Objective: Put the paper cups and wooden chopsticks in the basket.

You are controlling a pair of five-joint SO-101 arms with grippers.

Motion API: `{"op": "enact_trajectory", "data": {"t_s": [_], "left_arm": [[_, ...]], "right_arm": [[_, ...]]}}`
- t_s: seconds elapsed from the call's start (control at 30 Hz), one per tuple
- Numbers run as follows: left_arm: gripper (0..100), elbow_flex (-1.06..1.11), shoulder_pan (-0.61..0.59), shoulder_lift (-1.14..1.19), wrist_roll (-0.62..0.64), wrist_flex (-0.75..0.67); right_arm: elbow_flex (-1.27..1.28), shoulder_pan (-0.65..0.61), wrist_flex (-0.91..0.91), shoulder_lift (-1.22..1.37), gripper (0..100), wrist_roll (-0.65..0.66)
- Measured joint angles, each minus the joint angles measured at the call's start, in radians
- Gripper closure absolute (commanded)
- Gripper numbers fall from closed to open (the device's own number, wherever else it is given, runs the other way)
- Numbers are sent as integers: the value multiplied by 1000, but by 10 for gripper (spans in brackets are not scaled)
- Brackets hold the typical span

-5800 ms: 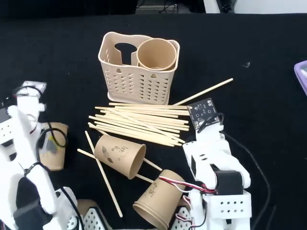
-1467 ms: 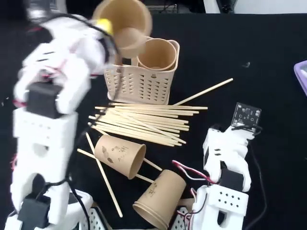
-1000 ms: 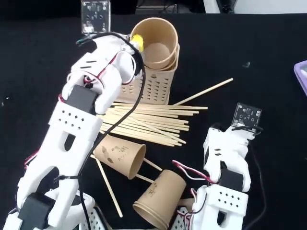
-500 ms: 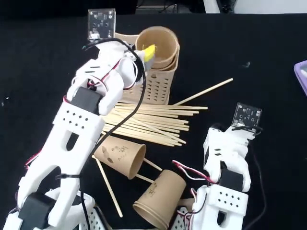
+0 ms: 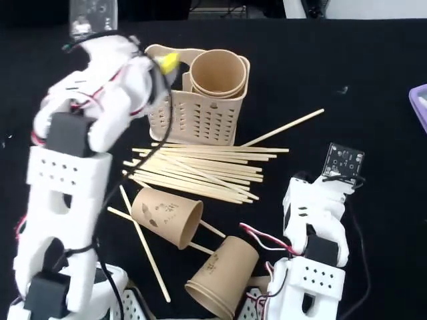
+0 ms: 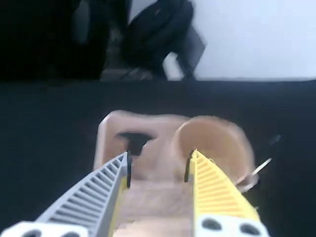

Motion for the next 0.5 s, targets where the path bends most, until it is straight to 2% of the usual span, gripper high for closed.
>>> {"op": "enact_trajectory", "data": {"t_s": [0.13,0.23,0.4,0.5], "left_arm": [[795,9,-137,0,-58,238],[795,97,-212,0,-109,330],[795,371,-296,0,-169,293],[795,566,-339,0,-175,166]], "right_arm": [[-2,0,0,0,949,0],[-80,0,49,0,877,0],[-364,2,275,2,864,23],[-583,-20,423,2,875,150]]}}
